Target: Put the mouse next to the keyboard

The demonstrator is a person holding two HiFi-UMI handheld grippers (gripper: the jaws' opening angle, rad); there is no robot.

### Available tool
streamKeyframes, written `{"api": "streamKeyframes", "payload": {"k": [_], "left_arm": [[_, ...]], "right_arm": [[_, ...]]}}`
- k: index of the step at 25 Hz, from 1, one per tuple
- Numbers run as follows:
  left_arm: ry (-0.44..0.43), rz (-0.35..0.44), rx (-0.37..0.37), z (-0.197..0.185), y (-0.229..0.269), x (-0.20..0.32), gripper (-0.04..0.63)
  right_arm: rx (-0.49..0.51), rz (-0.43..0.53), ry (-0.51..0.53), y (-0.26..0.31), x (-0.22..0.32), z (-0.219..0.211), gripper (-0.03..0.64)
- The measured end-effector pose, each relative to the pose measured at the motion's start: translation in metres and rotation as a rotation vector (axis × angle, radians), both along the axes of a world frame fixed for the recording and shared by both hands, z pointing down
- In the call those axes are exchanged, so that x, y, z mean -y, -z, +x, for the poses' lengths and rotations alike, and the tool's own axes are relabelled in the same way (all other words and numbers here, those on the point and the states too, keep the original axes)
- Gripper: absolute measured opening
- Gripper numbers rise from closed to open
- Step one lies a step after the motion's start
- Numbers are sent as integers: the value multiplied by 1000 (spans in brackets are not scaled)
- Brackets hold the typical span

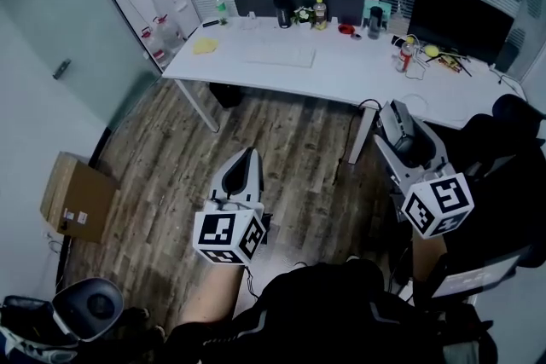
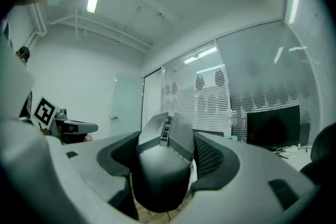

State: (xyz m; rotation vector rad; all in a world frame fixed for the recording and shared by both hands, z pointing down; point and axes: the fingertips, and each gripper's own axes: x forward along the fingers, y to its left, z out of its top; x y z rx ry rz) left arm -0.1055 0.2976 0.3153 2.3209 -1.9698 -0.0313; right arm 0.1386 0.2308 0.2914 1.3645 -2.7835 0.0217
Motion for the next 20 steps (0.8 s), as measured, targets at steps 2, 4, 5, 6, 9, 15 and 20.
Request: {"api": "streamKeyframes", "payload": {"k": [2, 4, 5, 6, 9, 15, 20], "left_arm": [[-7, -1, -2, -11, -3, 0, 29], [-12, -4, -3, -21, -6, 0, 31], [-13, -5, -4, -26, -7, 1, 31], [-12, -7, -6, -30, -9, 3, 31], [-1, -9, -16, -43, -13, 13, 31], [38, -20, -9, -64, -16, 50, 30], [73, -20, 8, -77, -13, 100, 31]], "right_arm": [[6, -2, -8, -1, -1, -10, 302], [9, -7, -18, -4, 0, -19, 302], [11, -11, -21, -5, 1, -23, 302], [13, -15, -21, -6, 3, -27, 302], [2, -19, -7, -9, 14, -40, 302], [12, -19, 34, -11, 62, -67, 302], [22, -8, 77, -12, 117, -84, 302]]}}
